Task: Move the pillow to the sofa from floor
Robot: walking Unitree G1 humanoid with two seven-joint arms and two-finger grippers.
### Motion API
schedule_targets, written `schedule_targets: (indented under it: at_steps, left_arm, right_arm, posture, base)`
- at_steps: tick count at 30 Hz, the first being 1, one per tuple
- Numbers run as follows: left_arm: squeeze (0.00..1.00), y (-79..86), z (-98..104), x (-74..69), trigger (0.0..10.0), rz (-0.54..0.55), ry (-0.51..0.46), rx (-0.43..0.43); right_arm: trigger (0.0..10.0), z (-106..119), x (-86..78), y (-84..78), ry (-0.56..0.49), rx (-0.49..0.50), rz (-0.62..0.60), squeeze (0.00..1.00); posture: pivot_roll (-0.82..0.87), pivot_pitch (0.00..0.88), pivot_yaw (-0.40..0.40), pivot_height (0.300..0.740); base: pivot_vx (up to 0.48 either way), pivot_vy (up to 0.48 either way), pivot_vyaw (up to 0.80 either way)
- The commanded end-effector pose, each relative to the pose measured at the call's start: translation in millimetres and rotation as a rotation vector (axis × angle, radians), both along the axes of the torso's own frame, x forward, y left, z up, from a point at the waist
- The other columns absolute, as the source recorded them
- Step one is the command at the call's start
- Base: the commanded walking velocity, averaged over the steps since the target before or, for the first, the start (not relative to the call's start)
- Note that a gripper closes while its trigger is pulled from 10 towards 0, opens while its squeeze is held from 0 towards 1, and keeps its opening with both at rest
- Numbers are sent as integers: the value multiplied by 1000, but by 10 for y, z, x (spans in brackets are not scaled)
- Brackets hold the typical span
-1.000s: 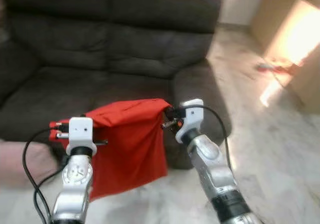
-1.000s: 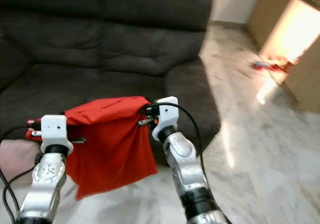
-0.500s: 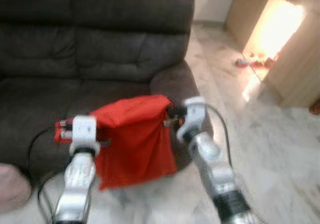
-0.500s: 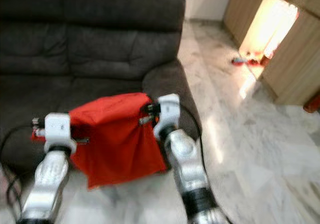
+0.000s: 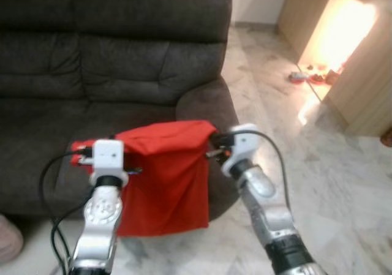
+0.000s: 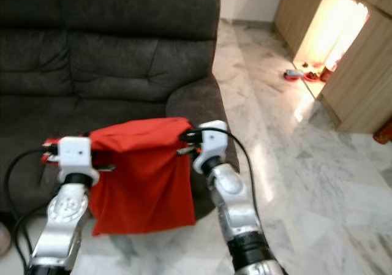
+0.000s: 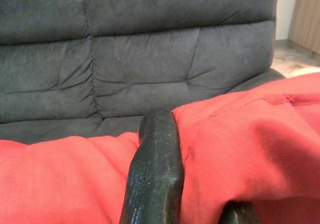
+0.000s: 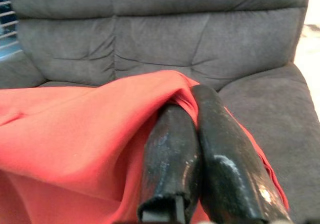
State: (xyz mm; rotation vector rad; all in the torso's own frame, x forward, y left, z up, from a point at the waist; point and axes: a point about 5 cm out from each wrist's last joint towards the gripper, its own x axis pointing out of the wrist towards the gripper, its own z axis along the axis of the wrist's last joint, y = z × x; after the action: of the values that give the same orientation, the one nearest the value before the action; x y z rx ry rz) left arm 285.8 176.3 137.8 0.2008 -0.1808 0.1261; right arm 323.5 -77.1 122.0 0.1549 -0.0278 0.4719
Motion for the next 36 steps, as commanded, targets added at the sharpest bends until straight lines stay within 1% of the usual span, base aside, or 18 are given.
schedule_targets:
  at_steps: [1, 4, 7, 8, 9, 11, 12, 14, 16, 19, 26, 36]
  left_arm:
    - [0, 12, 261, -32, 10000, 9, -122, 5]
    - [0, 41, 303, -71, 10000, 31, -143, 28]
    - [0, 70, 460, -120, 10000, 66, -201, 50]
    - [0, 83, 545, -133, 10000, 77, -228, 59]
    - [0, 83, 545, -133, 10000, 77, -228, 59]
    - [0, 106, 667, -135, 10000, 88, -260, 80]
    - [0, 106, 667, -135, 10000, 88, -260, 80]
    - [0, 111, 712, -130, 10000, 88, -272, 84]
    - [0, 99, 691, -129, 10000, 85, -264, 84]
    - [0, 73, 607, -139, 10000, 80, -225, 76]
    - [0, 71, 583, -140, 10000, 82, -210, 60]
    - [0, 31, 554, -117, 10000, 63, -193, 47]
  right_arm:
    - [10000, 196, 15, 49, -90, 36, 17, 0]
    - [10000, 222, 16, 53, -100, 41, 17, 0]
    - [10000, 343, 25, 68, -147, 71, 26, 0]
    - [10000, 424, 33, 72, -176, 90, 26, 0]
    - [10000, 424, 33, 72, -176, 90, 26, 0]
    - [10000, 592, 57, 57, -231, 133, 3, 0]
    - [10000, 592, 57, 57, -231, 133, 3, 0]
    - [10000, 669, 70, 56, -252, 141, 3, 0]
    - [10000, 664, 69, 58, -253, 140, 5, 0]
    - [10000, 602, 67, 53, -234, 129, 4, 0]
    - [10000, 547, 44, 53, -216, 128, 7, 0]
    - [10000, 536, 51, 63, -213, 120, 4, 0]
  posture:
    - [122, 0, -91, 740]
    - [126, 0, -94, 740]
    - [131, 0, -95, 740]
    - [134, 0, -96, 740]
    - [134, 0, -96, 740]
    - [134, 0, -96, 740]
    - [134, 0, -96, 740]
    - [133, 0, -92, 740]
    - [133, 0, -92, 740]
    - [131, 0, -91, 740]
    - [134, 0, -92, 740]
    - [126, 0, -86, 740]
  base:
    - [0, 0, 0]
    - [0, 0, 0]
    - [0, 0, 0]
    - [0, 0, 0]
    - [0, 0, 0]
    - [0, 0, 0]
    - [0, 0, 0]
    - [0, 0, 0]
    - [0, 0, 0]
    - [0, 0, 0]
    - [0, 0, 0]
    - [0, 253, 0]
